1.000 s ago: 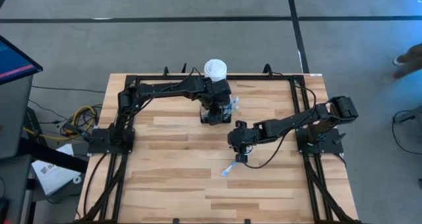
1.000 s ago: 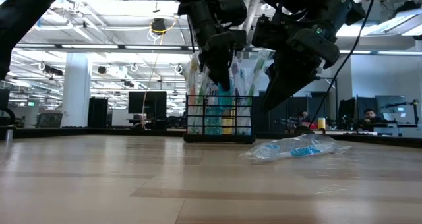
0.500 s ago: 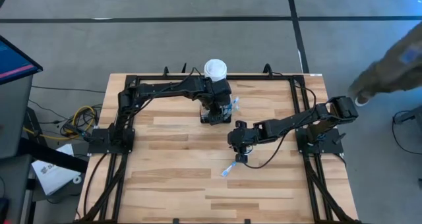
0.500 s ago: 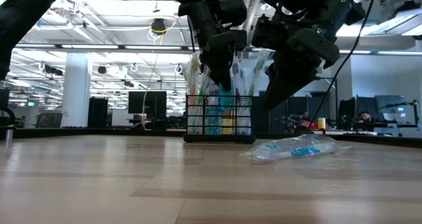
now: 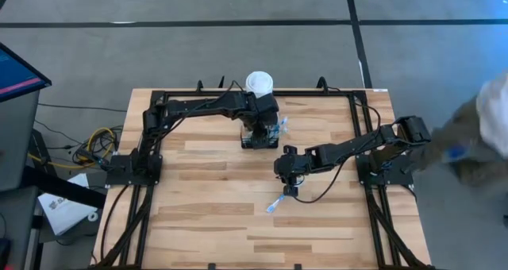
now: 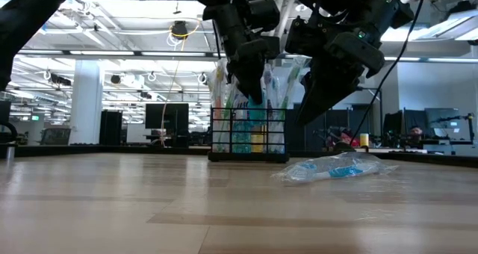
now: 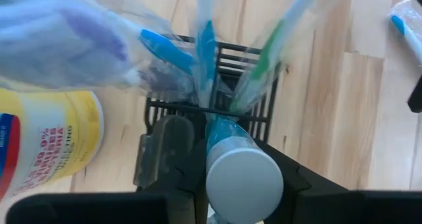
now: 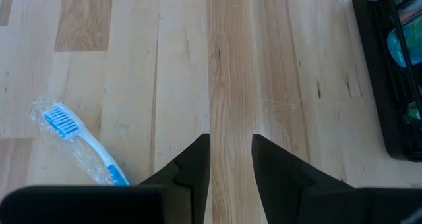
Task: Pick & Place toothbrushing station
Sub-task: Put the blue mouthwash bottle into the black wire organizer
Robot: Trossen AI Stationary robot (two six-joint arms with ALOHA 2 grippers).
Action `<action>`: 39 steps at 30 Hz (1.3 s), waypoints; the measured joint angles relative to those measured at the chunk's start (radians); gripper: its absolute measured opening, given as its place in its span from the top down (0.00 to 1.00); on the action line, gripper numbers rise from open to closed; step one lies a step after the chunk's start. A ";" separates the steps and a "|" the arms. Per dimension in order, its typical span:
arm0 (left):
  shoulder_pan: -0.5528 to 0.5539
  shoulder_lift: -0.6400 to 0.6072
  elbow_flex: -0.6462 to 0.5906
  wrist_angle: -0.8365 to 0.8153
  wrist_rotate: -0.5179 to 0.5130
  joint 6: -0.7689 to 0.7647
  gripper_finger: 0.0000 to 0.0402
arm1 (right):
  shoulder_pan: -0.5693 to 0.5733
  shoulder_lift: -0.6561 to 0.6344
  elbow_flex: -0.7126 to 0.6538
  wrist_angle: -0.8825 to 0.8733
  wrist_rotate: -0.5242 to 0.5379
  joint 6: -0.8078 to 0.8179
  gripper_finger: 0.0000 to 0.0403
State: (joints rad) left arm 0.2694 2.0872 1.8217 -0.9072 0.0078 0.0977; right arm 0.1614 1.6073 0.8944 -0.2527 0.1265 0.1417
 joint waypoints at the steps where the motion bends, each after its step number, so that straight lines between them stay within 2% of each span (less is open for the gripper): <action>1: 0.001 0.000 0.000 0.001 0.000 0.000 0.79 | 0.000 0.000 0.000 0.000 0.000 0.000 0.75; 16: 0.000 0.012 -0.002 0.000 0.000 -0.025 0.78 | 0.000 0.000 0.000 0.000 0.000 -0.002 0.75; 22: -0.002 0.005 -0.065 0.043 0.000 -0.021 0.78 | 0.000 0.000 0.000 0.000 0.000 -0.002 0.75; 39: -0.002 -0.013 -0.074 0.078 0.002 -0.024 0.76 | 0.000 0.000 0.000 0.000 0.000 -0.002 0.75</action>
State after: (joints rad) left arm 0.2670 2.0747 1.7473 -0.8288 0.0099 0.0736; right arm 0.1615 1.6073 0.8944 -0.2527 0.1265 0.1394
